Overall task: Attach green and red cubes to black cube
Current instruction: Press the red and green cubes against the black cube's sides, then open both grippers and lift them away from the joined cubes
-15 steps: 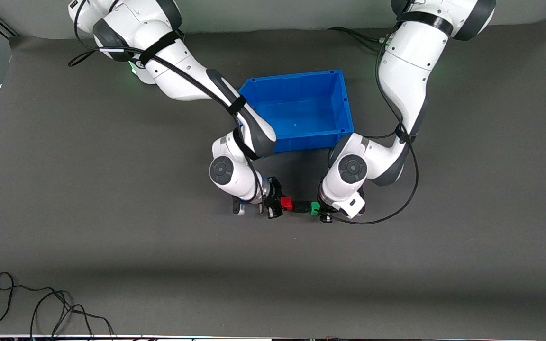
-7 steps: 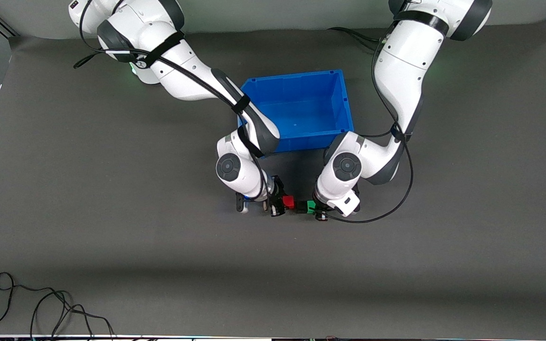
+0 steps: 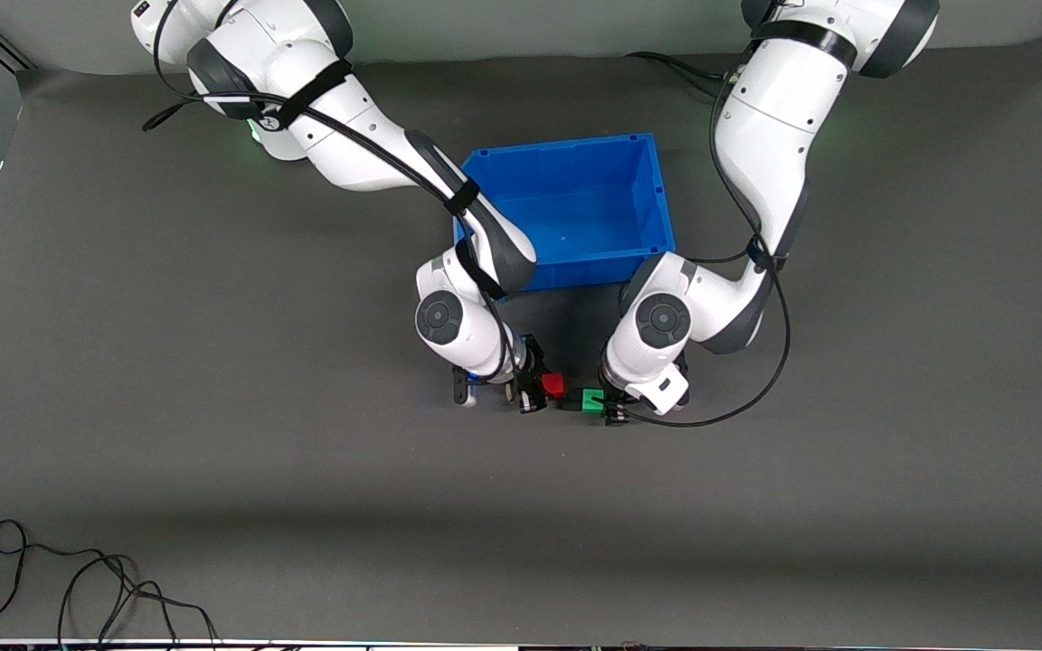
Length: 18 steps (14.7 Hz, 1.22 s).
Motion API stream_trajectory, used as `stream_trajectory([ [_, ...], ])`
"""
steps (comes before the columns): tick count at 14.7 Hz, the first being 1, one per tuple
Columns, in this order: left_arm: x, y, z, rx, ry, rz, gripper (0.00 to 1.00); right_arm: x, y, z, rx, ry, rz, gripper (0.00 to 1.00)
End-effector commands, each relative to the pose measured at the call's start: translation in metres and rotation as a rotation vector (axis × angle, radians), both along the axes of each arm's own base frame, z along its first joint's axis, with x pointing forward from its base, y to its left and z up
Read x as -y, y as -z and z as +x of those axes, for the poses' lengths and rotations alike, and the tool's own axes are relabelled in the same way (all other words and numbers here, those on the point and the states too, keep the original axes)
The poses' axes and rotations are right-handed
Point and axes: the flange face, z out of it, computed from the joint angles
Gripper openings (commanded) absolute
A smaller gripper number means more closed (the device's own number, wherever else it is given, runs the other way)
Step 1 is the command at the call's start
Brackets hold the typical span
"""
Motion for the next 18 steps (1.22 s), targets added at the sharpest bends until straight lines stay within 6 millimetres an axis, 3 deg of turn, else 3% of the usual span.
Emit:
stream_trajectory([
  [1,-0.022,-0.035,0.012,-0.032,0.008,0.037,1.00,-0.008,-0.001,0.003,0.027,0.015,-0.011,0.46],
  [2,-0.039,-0.051,0.020,-0.034,0.023,0.040,1.00,-0.007,0.000,0.004,0.029,0.018,-0.011,0.69],
  [3,-0.058,-0.068,0.028,-0.038,0.044,0.043,1.00,-0.005,0.000,0.006,0.029,0.021,-0.011,0.82],
  [5,-0.105,-0.105,0.041,-0.068,0.095,0.053,1.00,-0.003,0.001,0.007,0.028,0.024,-0.012,0.82],
  [6,-0.127,-0.117,0.045,-0.086,0.131,0.057,1.00,-0.001,0.000,0.009,0.031,0.026,-0.014,0.94],
  [7,-0.150,-0.130,0.049,-0.100,0.181,0.059,1.00,0.006,-0.004,0.016,0.044,0.033,-0.021,1.00],
  [11,-0.239,-0.170,0.048,-0.149,0.520,0.035,1.00,0.040,-0.043,0.048,0.144,0.012,-0.102,1.00],
  [14,-0.286,-0.198,0.034,-0.122,0.689,0.047,1.00,0.070,-0.077,0.065,0.197,-0.102,-0.258,1.00],
  [18,-0.317,-0.223,0.020,-0.159,1.007,0.083,1.00,0.122,-0.130,0.081,0.175,-0.369,-0.364,1.00],
])
